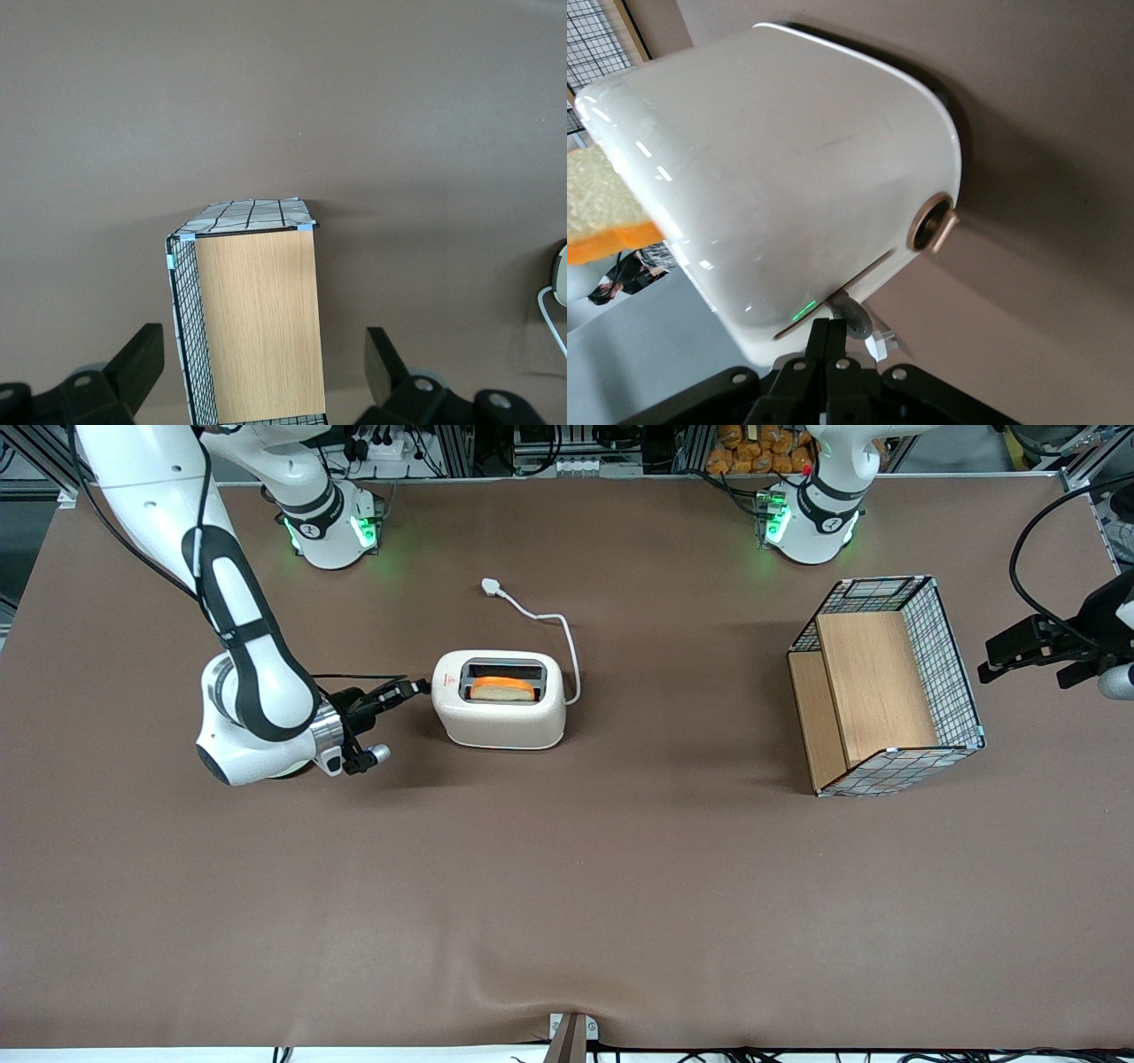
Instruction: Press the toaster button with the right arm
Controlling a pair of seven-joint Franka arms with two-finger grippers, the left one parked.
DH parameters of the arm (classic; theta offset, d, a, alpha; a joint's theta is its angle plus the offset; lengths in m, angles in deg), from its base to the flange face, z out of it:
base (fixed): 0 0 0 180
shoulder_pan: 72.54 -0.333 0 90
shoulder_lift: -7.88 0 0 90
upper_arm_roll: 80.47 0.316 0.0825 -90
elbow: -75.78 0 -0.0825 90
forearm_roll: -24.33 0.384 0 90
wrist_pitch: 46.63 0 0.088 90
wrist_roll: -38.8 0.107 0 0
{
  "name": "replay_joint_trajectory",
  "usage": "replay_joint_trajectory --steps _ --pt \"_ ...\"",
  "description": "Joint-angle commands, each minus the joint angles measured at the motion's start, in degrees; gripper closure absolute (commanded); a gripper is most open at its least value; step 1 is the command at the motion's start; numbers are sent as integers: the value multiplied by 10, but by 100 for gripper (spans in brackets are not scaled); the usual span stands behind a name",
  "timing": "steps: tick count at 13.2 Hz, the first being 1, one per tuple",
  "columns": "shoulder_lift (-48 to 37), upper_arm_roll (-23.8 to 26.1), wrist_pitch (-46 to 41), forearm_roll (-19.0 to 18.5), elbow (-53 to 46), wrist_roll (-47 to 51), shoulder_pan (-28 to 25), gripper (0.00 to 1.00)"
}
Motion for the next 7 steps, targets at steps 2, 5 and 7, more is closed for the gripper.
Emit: replay_joint_trajectory --steps 2,5,7 --pt "17 -2 20 26 7 -26 -4 100" --pt "35 -2 35 27 7 -44 -5 100" --pt "50 -2 39 28 7 -65 -2 100"
